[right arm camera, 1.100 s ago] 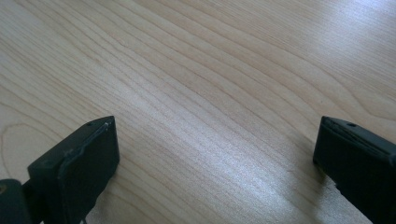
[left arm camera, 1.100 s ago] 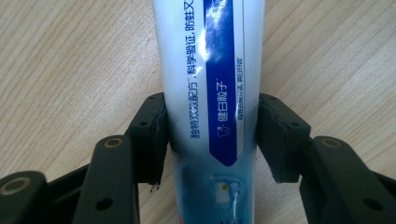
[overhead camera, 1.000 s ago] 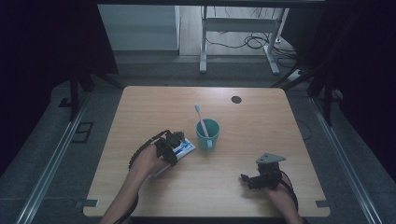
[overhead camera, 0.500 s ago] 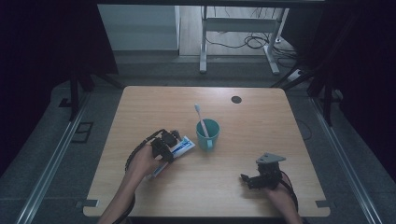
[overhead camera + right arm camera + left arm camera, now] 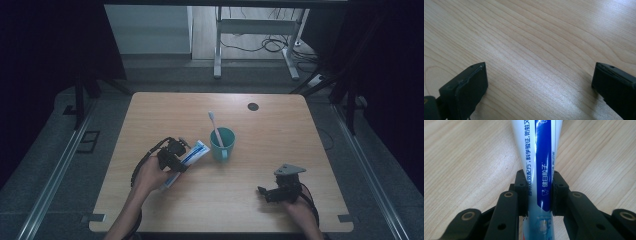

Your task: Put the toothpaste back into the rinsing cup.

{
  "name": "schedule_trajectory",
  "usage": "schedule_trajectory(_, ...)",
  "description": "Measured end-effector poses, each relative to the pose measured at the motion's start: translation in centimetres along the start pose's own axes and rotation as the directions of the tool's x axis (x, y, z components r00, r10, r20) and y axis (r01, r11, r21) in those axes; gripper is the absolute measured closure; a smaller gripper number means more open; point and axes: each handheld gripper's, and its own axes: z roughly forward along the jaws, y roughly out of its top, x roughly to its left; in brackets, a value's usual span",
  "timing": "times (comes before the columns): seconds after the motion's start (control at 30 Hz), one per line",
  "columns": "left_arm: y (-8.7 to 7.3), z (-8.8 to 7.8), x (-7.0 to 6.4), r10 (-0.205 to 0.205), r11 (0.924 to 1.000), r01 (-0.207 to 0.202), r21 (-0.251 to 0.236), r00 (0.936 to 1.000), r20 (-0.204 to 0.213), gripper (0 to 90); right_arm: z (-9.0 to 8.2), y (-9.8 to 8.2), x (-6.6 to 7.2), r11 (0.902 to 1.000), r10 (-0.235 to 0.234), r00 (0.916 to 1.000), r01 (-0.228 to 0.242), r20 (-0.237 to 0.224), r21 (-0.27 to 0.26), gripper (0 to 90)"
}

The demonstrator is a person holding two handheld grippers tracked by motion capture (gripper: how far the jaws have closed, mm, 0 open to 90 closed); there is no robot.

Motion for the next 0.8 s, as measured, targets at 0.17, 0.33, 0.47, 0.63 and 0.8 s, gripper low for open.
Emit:
schedule_trajectory(0.17,-0.5,-0.8,0.2,-0.009,0.9983,0.010,-0.057,0.9999,0.008,72.1,0.0,0.0,0.0,1.0000,0.000,1.0000,0.000,0.000,0.000,0.3)
schedule_trajectory(0.33,-1.1,-1.6,0.5,-0.020,0.9924,0.022,-0.121,0.9997,0.013,72.1,0.0,0.0,0.0,1.0000,0.002,1.0000,-0.002,0.000,-0.001,0.3)
schedule_trajectory(0.47,-1.6,-2.2,0.7,-0.024,0.9849,0.026,-0.171,0.9996,0.015,72.2,0.0,0.0,0.0,1.0000,0.002,1.0000,-0.002,0.000,-0.001,0.3)
schedule_trajectory(0.63,-2.1,-2.9,0.9,-0.027,0.9698,0.031,-0.242,0.9995,0.018,72.2,0.0,0.0,0.0,1.0000,0.003,1.0000,-0.003,0.000,0.000,0.3)
schedule_trajectory(0.8,-2.2,-3.6,0.7,-0.020,0.9518,0.026,-0.306,0.9995,0.023,72.2,0.0,0.0,0.0,1.0000,0.002,1.0000,-0.002,-0.001,0.001,0.2)
